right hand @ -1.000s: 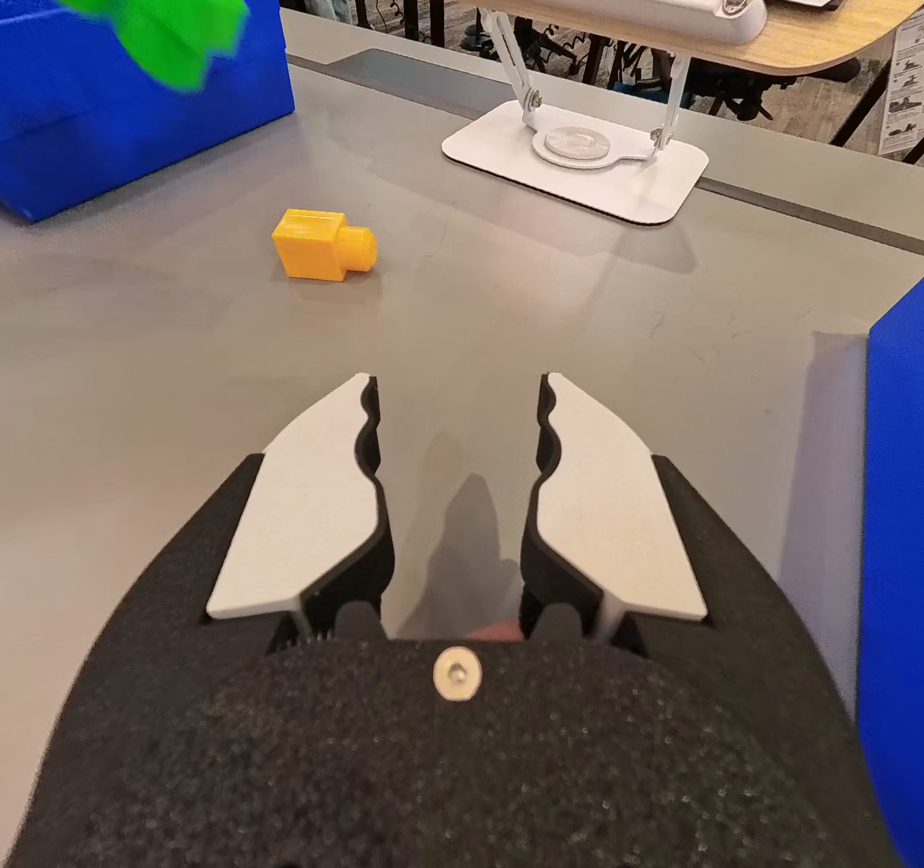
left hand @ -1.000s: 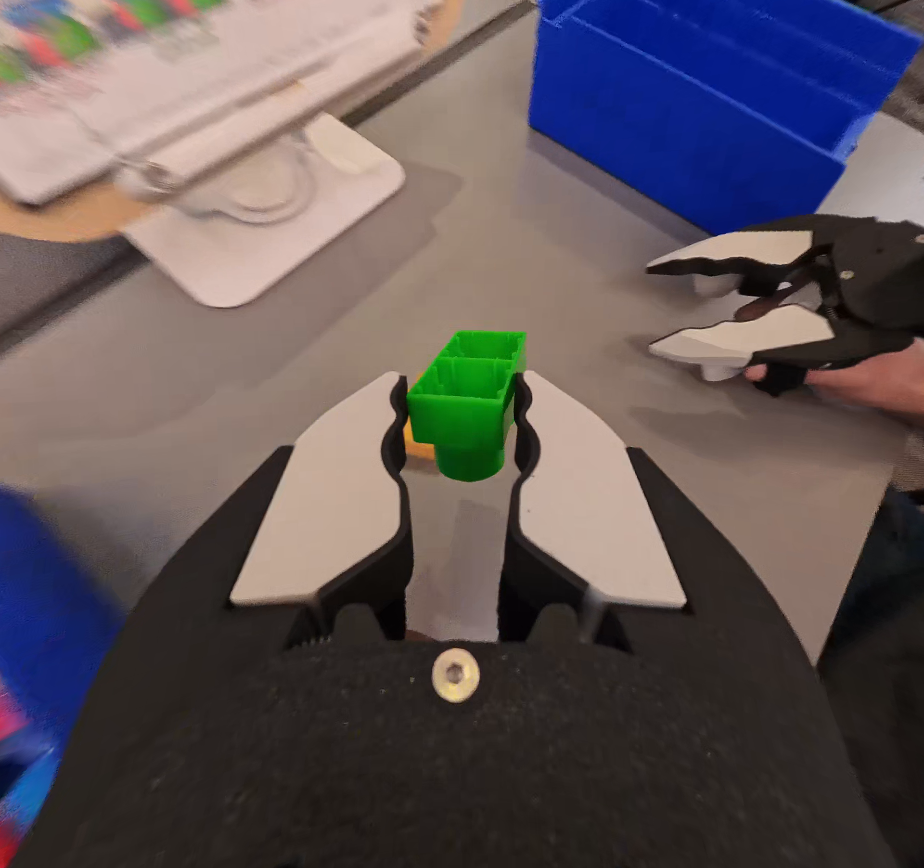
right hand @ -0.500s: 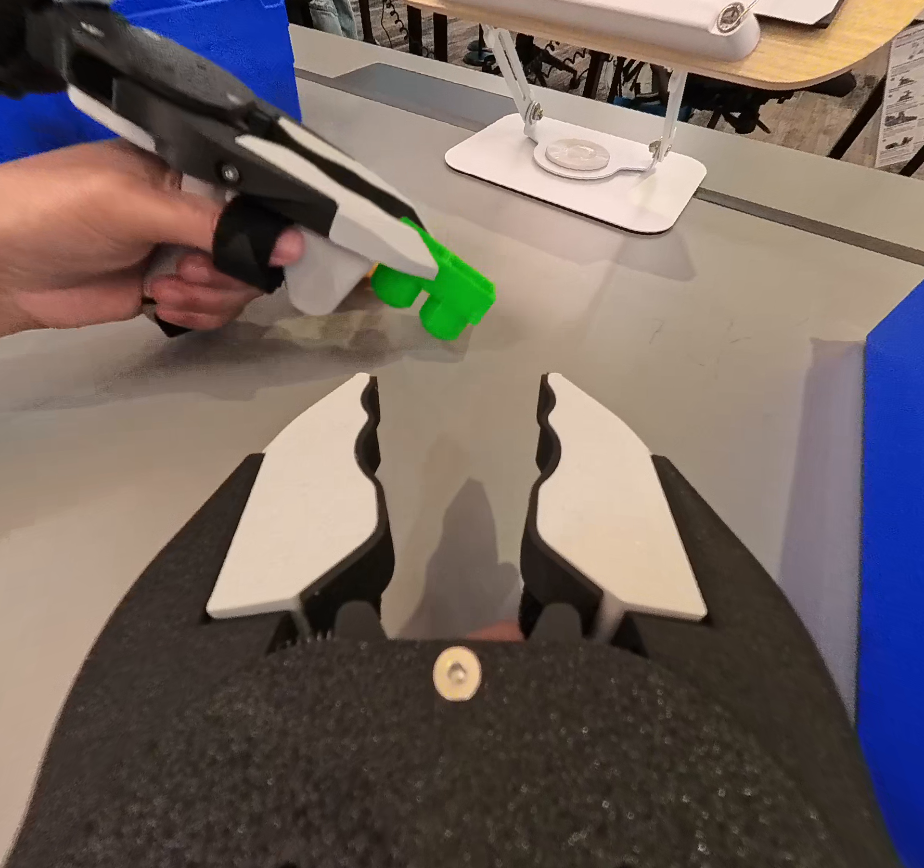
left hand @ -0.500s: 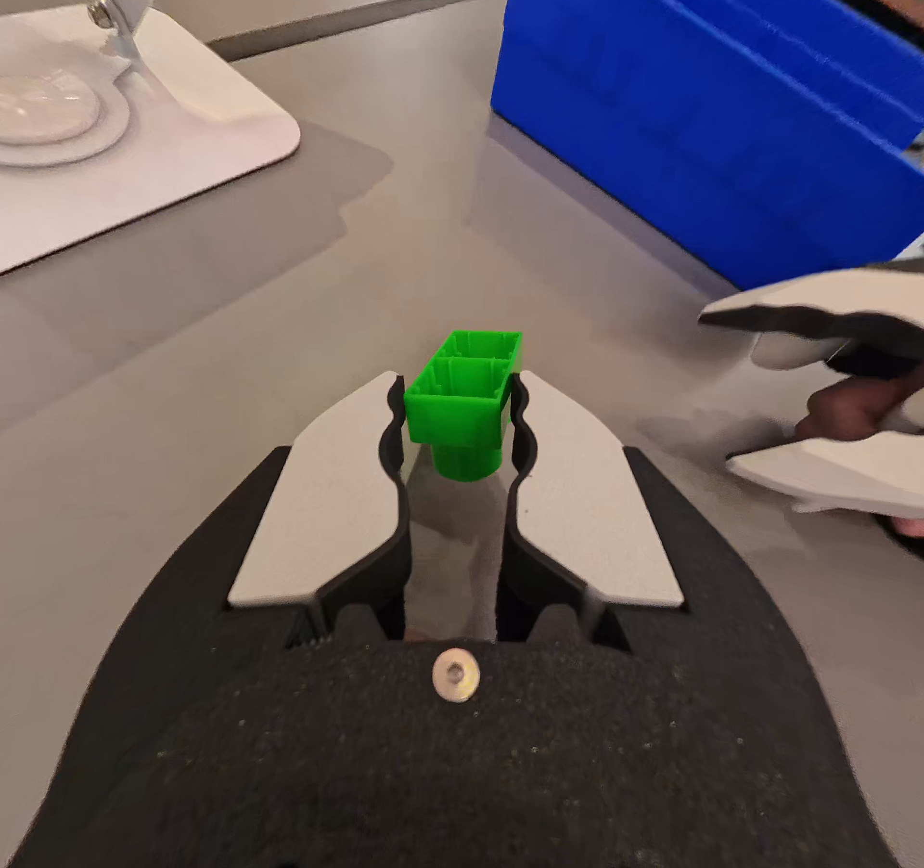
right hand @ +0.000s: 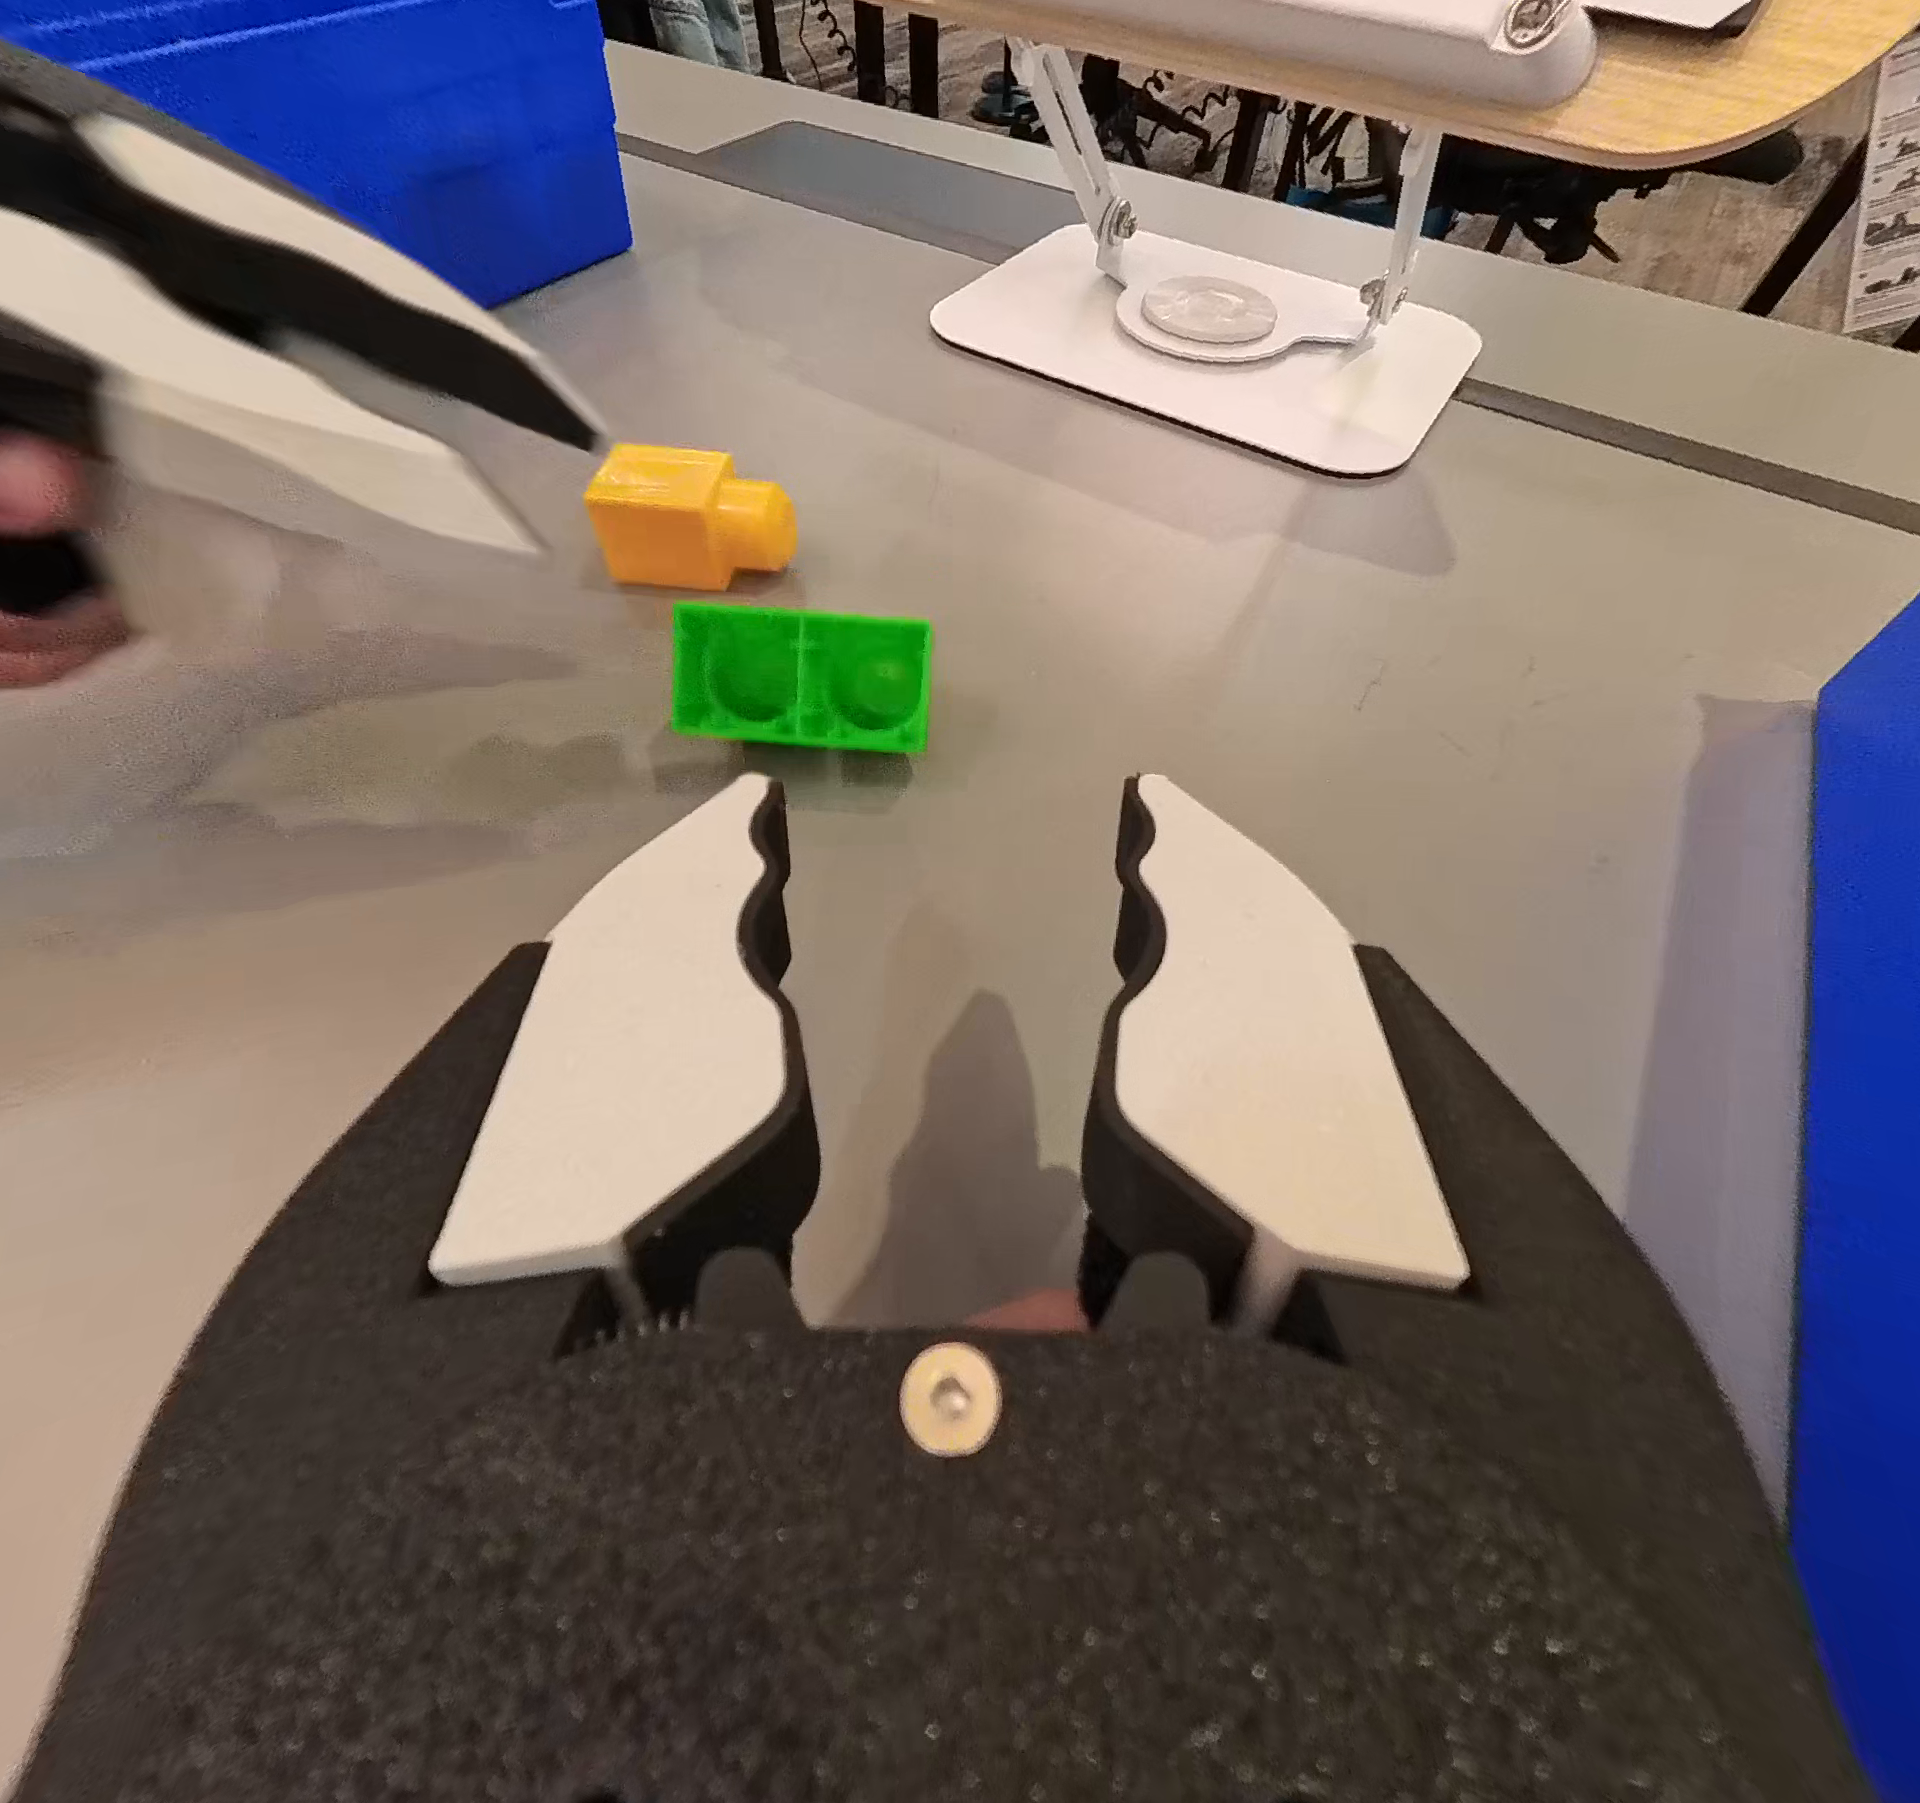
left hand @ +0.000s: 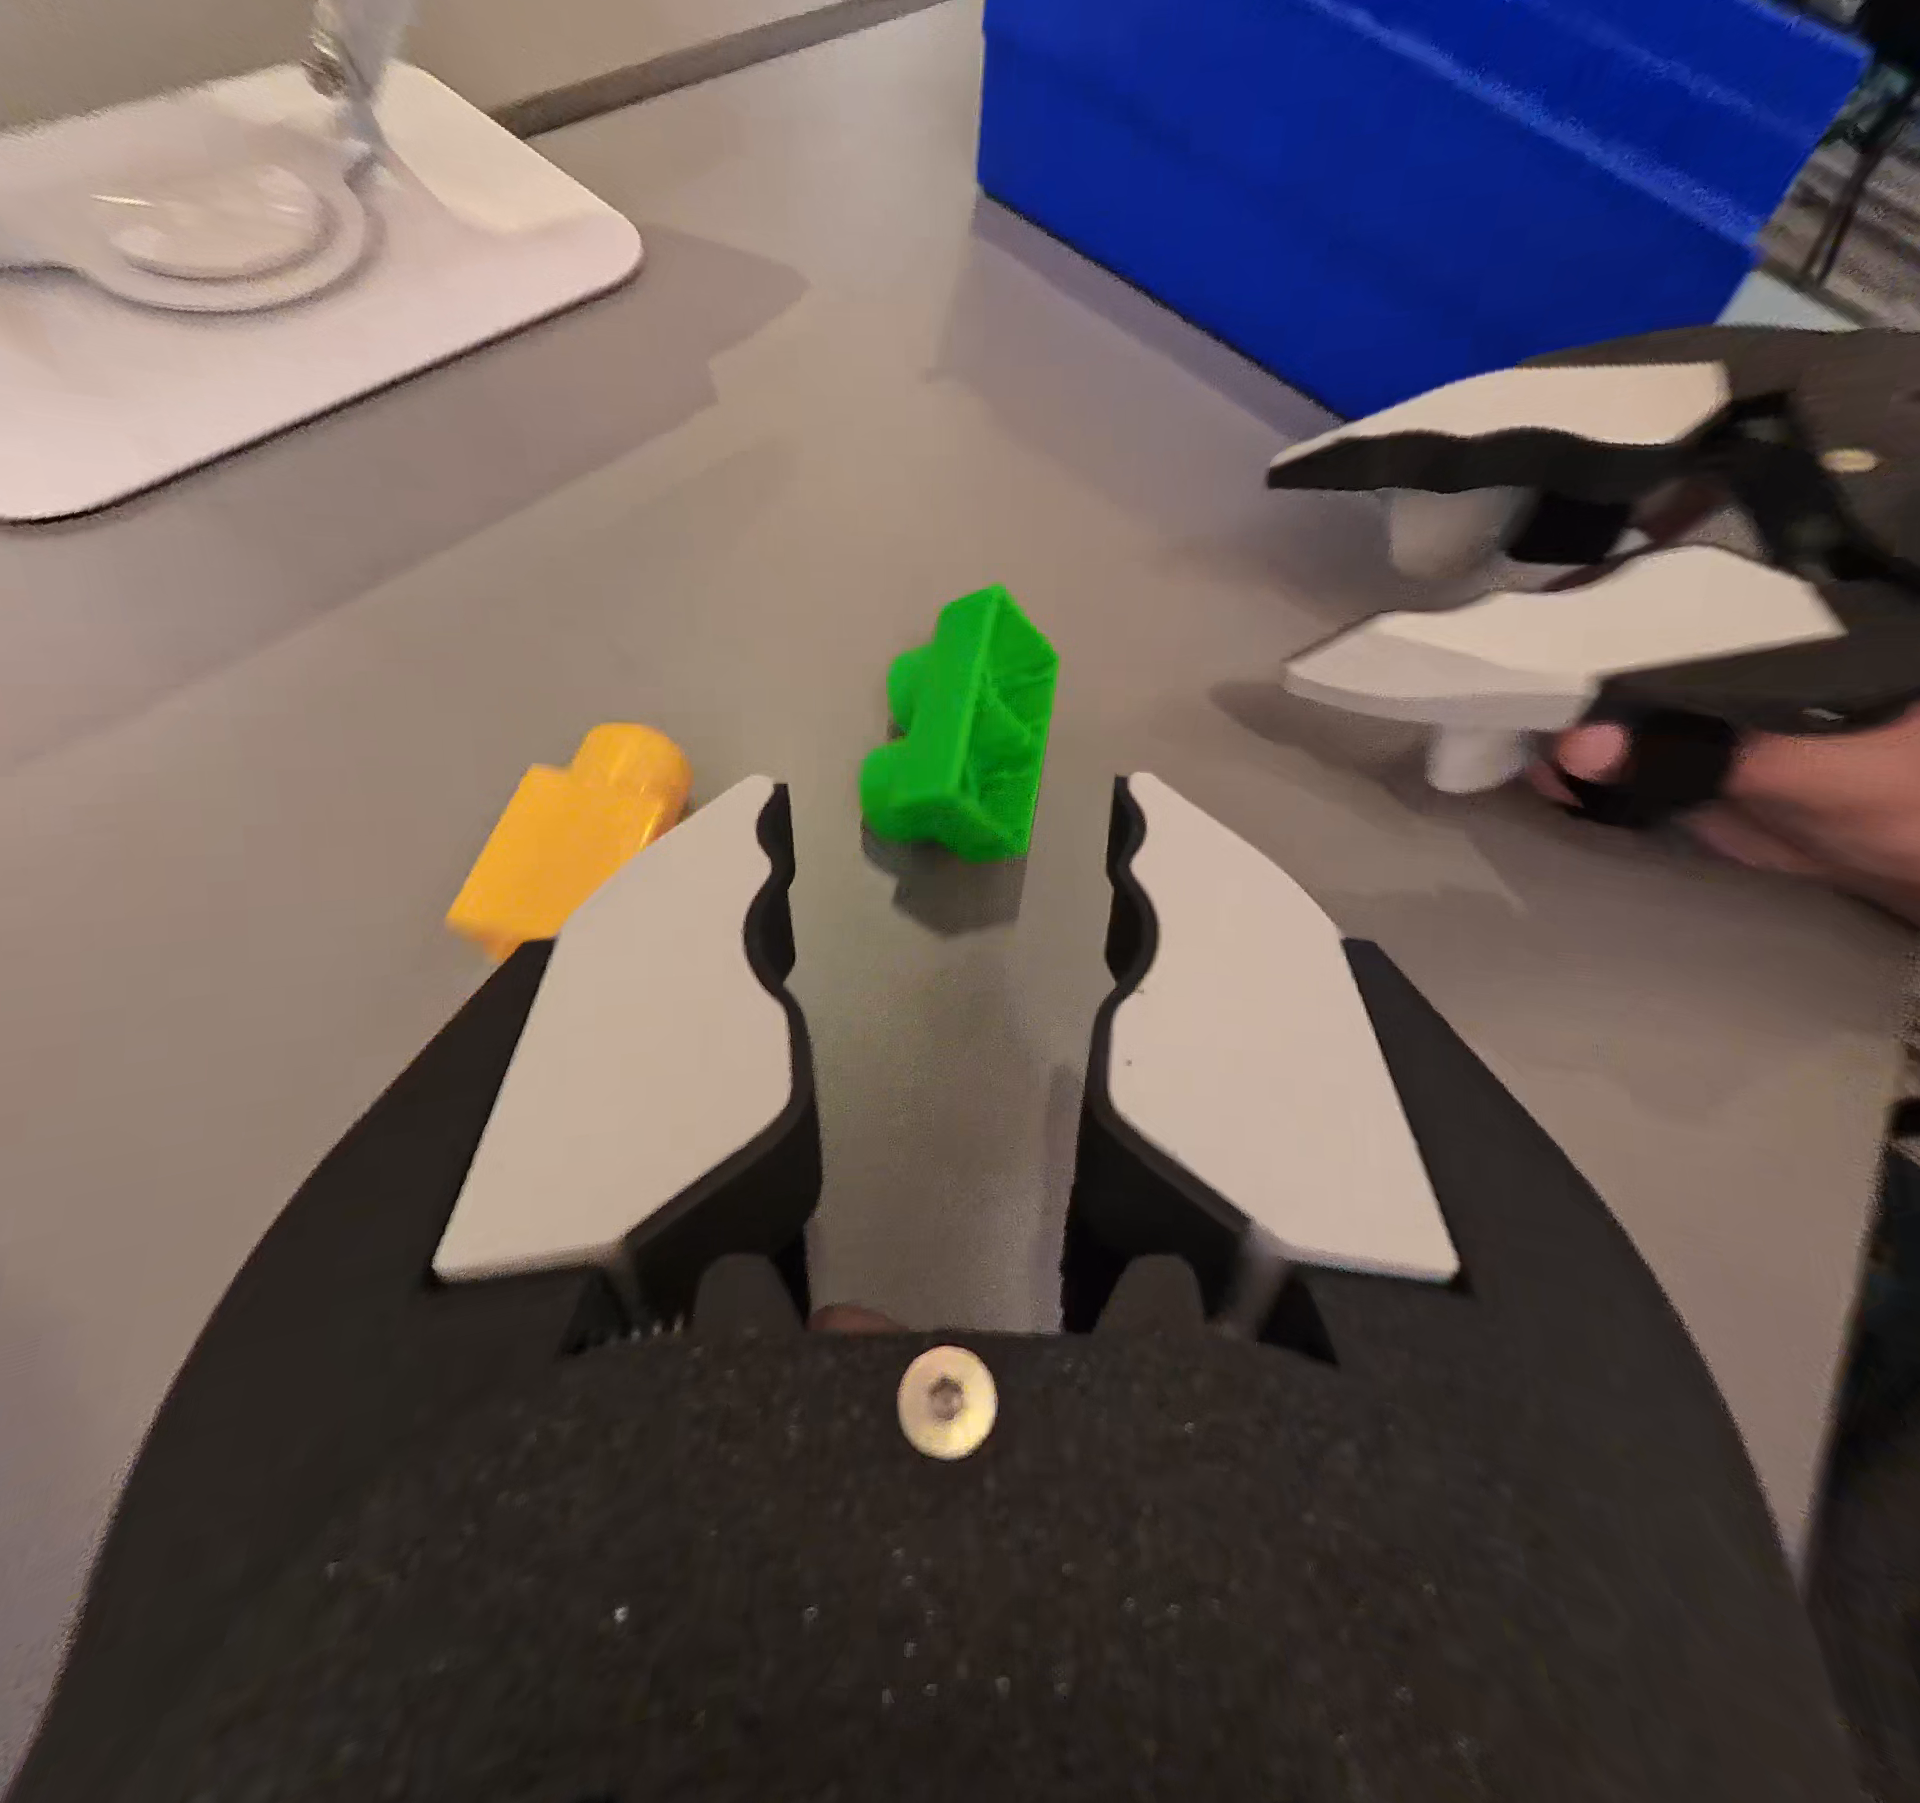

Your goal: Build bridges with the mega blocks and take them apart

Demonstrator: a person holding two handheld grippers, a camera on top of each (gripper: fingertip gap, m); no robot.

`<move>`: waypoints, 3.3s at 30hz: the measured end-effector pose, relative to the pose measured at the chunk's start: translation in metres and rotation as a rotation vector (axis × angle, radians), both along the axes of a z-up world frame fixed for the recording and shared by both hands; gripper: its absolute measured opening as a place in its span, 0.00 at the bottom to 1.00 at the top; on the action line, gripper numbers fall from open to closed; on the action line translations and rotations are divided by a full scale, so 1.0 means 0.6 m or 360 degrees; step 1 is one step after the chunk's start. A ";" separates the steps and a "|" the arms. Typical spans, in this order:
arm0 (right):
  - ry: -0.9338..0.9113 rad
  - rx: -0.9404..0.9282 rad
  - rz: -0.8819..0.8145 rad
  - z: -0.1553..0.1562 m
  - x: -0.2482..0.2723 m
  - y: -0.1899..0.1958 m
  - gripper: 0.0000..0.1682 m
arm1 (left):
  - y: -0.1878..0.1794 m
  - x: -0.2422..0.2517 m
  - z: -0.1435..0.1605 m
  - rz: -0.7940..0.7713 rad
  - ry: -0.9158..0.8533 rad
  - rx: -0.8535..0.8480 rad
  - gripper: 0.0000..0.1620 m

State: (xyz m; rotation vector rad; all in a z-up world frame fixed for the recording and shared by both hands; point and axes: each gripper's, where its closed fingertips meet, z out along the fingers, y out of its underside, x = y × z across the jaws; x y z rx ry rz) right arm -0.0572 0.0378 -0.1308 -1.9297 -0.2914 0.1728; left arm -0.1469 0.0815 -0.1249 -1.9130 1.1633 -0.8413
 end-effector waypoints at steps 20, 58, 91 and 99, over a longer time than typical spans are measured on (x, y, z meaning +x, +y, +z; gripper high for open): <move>-0.0033 -0.0019 -0.0009 -0.004 -0.001 0.001 0.36 | -0.050 -0.516 0.060 0.1026 -0.0065 0.0071 0.34; 0.0003 -0.0087 0.0022 -0.013 -0.003 0.005 0.35 | 0.404 -0.478 0.092 0.0947 0.0941 -0.0026 0.38; -0.0003 -0.0077 0.0027 -0.011 -0.004 0.004 0.35 | -0.080 -0.571 0.072 0.1308 -0.0449 0.0421 0.40; -0.0004 -0.0082 0.0029 -0.012 -0.004 0.004 0.34 | -0.077 -0.575 0.062 0.1292 -0.0406 0.0383 0.39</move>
